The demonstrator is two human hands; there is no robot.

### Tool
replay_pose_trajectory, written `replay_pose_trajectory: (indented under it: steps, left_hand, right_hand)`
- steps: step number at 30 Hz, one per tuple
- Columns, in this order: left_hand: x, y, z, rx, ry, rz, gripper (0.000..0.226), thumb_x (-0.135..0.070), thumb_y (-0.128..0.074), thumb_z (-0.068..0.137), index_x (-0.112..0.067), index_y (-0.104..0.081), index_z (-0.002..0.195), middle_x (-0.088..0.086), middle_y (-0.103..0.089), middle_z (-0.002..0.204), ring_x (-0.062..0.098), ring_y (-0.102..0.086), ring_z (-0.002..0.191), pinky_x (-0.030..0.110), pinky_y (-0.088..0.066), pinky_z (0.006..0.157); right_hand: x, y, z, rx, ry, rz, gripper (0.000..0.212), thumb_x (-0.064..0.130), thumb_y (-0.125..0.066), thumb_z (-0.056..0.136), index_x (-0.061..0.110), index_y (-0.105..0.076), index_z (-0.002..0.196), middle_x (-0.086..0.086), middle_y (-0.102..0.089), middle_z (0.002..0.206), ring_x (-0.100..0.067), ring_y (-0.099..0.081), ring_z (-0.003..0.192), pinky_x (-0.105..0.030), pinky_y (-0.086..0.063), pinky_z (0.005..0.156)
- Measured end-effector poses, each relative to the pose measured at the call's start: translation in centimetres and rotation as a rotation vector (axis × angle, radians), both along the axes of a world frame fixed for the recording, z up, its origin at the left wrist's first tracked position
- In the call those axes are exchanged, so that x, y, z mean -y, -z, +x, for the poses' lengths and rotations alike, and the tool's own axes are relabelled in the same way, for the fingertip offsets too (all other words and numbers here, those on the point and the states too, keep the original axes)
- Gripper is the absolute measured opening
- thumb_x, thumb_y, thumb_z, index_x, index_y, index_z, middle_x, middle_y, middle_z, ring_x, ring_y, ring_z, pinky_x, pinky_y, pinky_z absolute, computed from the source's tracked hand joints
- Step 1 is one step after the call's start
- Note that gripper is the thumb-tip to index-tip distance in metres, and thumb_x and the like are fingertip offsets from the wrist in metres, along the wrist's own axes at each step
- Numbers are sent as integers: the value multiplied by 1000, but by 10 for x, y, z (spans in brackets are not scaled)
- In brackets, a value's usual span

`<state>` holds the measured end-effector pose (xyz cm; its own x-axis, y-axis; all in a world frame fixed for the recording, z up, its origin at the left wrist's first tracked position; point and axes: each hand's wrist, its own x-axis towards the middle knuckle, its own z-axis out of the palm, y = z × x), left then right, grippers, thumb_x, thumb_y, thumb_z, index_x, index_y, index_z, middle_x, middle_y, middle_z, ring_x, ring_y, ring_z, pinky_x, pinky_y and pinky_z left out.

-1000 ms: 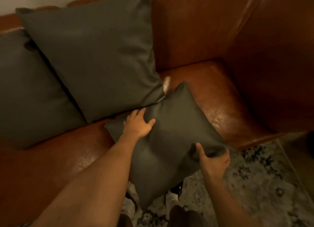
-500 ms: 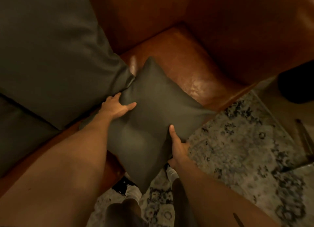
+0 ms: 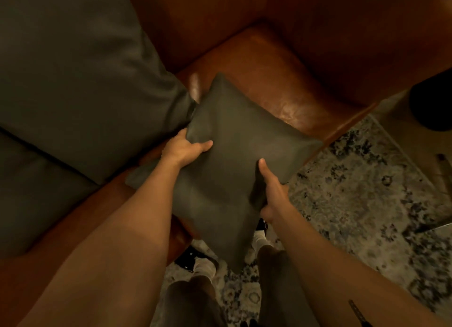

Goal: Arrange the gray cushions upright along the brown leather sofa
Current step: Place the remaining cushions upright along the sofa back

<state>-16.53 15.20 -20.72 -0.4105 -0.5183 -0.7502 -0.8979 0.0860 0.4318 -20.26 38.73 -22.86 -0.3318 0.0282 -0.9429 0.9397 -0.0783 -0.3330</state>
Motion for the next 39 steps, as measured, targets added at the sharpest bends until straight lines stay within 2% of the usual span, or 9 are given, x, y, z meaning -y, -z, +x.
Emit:
replay_pose_trajectory:
  steps: [5, 10, 15, 18, 26, 29, 32, 36, 39]
  left_hand:
    - [-27, -18, -11, -87, -47, -28, 84, -57, -76, 80, -24, -47, 152, 5, -56, 154, 30, -50, 142, 42, -40, 118]
    - [-44, -41, -35, -197, -113, -78, 87, -63, -73, 77, -27, -46, 151, 3, -57, 152, 30, -50, 142, 46, -41, 117]
    - [-41, -61, -65, -356, -237, -136, 91, -62, -72, 76, -27, -43, 155, 1, -55, 153, 28, -48, 144, 46, -40, 119]
    - [-33, -68, -79, -467, -340, -180, 94, -60, -74, 73, -28, -42, 155, 1, -54, 154, 26, -46, 145, 46, -40, 119]
    - [0, -75, -115, -638, -573, -307, 94, -49, -77, 83, -23, -32, 162, 5, -45, 159, 23, -44, 146, 42, -38, 121]
    - [1, -72, -120, -681, -643, -363, 82, -44, -76, 88, -22, -40, 158, 6, -45, 149, 23, -50, 137, 35, -41, 115]
    - [-3, -62, -118, -710, -714, -410, 83, -39, -77, 87, -18, -39, 158, 10, -43, 150, 24, -48, 139, 30, -39, 114]
    - [-3, -45, -124, -619, -707, -445, 79, -29, -74, 92, -13, -34, 159, 15, -40, 153, 27, -46, 139, 12, -30, 101]
    - [-4, -33, -137, -496, -671, -348, 69, -27, -68, 96, -19, -37, 157, 19, -43, 149, 35, -49, 137, 30, -36, 114]
  right_hand:
    - [-23, -21, -28, -104, -31, 21, 133, 62, -99, 28, 26, -46, 145, 0, -62, 137, -29, -62, 121, -57, -48, 104]
    - [-33, -47, -67, -258, -52, 35, 127, 52, -97, 49, 21, -32, 153, 3, -55, 142, -26, -56, 127, -55, -43, 110]
    - [-19, -69, -118, -409, -122, -1, 148, 61, -97, 28, 26, -27, 154, 0, -54, 146, -28, -55, 130, -55, -45, 109]
    - [0, -83, -153, -524, -172, -48, 130, 60, -93, 46, 25, -29, 154, 3, -53, 144, -26, -54, 131, -51, -44, 111]
    - [67, -101, -245, -814, -314, -157, 95, 64, -82, 65, 29, -45, 145, 12, -63, 130, -9, -62, 116, -34, -51, 99]
    - [97, -98, -273, -909, -375, -220, 77, 59, -81, 69, 30, -53, 134, 9, -67, 127, -11, -66, 115, -38, -54, 100]
    - [129, -96, -296, -985, -495, -239, 74, 62, -80, 66, 31, -55, 128, 5, -67, 127, -14, -66, 116, -41, -54, 101]
    - [167, -77, -316, -1056, -689, -39, 88, 70, -66, 79, 25, -40, 150, 2, -58, 143, -19, -56, 129, -33, -45, 107]
    - [184, -49, -318, -918, -868, 180, 74, 58, -44, 100, 18, -26, 159, -9, -43, 158, -32, -43, 142, -35, -36, 110]
